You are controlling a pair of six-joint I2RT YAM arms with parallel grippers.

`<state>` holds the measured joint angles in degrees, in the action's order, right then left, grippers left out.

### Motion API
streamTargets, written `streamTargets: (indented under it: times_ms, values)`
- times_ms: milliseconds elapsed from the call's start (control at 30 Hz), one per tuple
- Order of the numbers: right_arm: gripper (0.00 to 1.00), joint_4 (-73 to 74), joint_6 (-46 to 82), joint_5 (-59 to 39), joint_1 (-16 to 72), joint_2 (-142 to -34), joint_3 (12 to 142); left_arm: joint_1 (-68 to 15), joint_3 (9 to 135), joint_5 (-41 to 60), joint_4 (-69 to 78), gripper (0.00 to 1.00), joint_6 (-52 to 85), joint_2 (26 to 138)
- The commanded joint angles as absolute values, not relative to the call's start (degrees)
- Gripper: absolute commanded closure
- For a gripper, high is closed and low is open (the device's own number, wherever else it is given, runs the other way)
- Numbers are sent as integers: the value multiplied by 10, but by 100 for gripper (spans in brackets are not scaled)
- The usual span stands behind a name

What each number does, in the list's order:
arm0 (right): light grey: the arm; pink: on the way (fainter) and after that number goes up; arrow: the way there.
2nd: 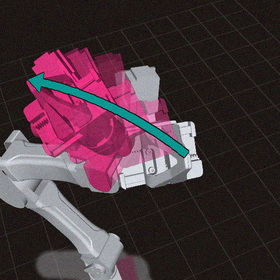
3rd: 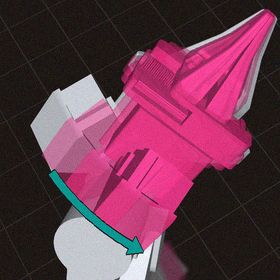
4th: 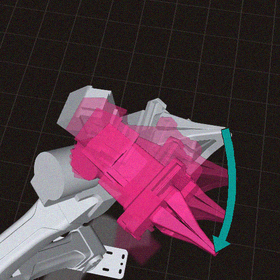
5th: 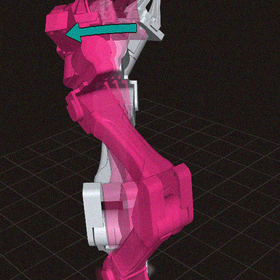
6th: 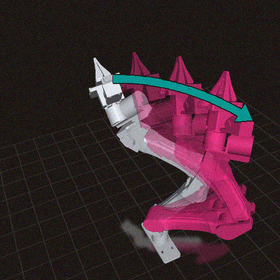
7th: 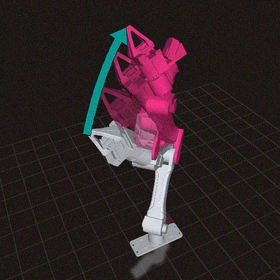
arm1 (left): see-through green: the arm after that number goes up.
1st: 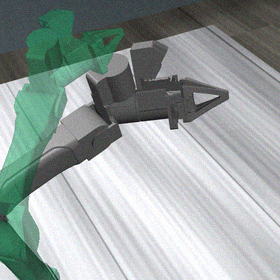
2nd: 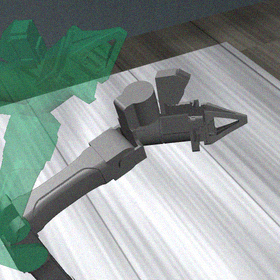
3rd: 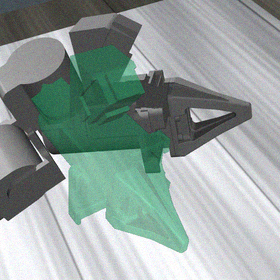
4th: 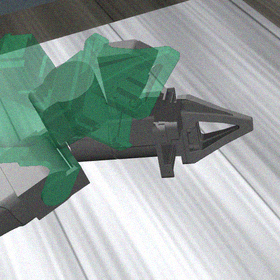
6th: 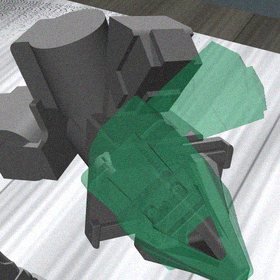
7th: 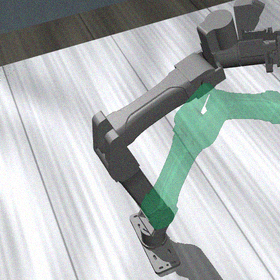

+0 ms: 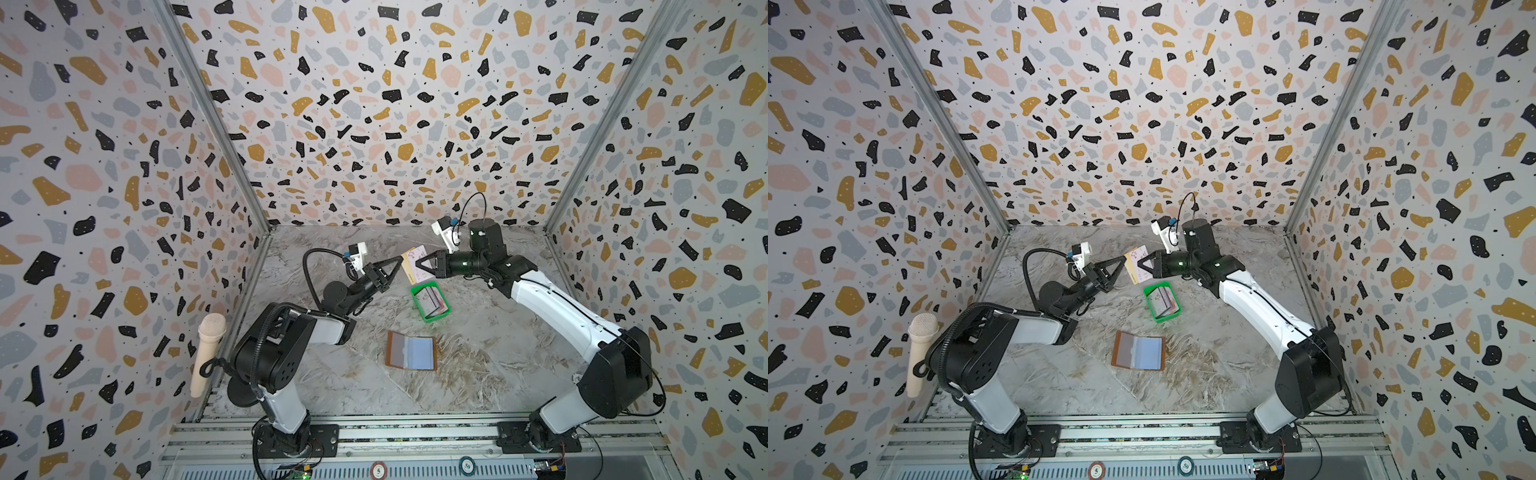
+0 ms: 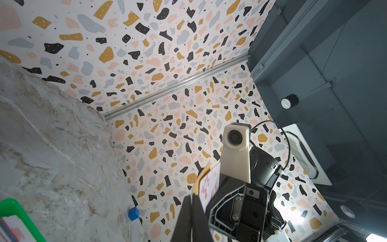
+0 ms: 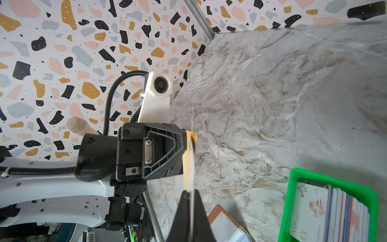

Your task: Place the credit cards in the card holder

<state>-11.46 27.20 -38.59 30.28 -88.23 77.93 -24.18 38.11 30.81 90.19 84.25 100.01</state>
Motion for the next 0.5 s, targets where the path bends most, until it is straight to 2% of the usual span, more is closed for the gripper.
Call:
streamTargets:
  times_ms: [0, 467]
  values:
    - [100, -101, 273, -404, 309, -869, 780, -244, 374, 305, 991, 100, 840, 995]
    - [100, -118, 261, -389, 254, -829, 729, -239, 339, 274, 878, 100, 754, 920]
